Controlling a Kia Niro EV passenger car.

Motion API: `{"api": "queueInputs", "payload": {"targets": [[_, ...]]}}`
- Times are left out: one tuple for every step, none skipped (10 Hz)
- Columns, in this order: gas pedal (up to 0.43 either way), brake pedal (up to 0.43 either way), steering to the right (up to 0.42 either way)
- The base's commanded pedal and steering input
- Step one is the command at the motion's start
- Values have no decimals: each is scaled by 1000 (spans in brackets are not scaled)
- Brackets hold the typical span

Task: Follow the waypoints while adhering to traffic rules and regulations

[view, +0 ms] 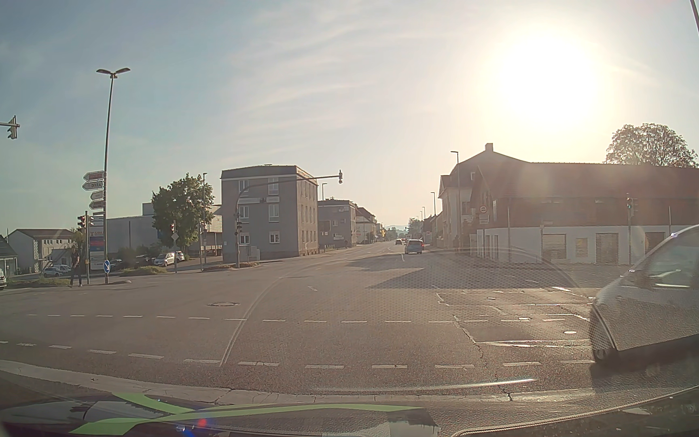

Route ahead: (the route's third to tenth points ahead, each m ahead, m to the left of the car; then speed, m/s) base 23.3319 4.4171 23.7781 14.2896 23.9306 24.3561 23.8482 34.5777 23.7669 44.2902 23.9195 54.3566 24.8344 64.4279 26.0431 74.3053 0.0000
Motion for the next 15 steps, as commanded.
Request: {"api": "queueInputs", "payload": {"targets": [[0, 220, 21], [0, 189, 23], [0, 146, 25], [0, 91, 26], [0, 0, 27], [0, 0, 25], [0, 0, 23], [0, 0, 19], [0, 0, 18], [39, 0, 22], [98, 0, 29], [110, 0, 37], [118, 0, 41], [130, 0, 43], [130, 0, 46]]}}
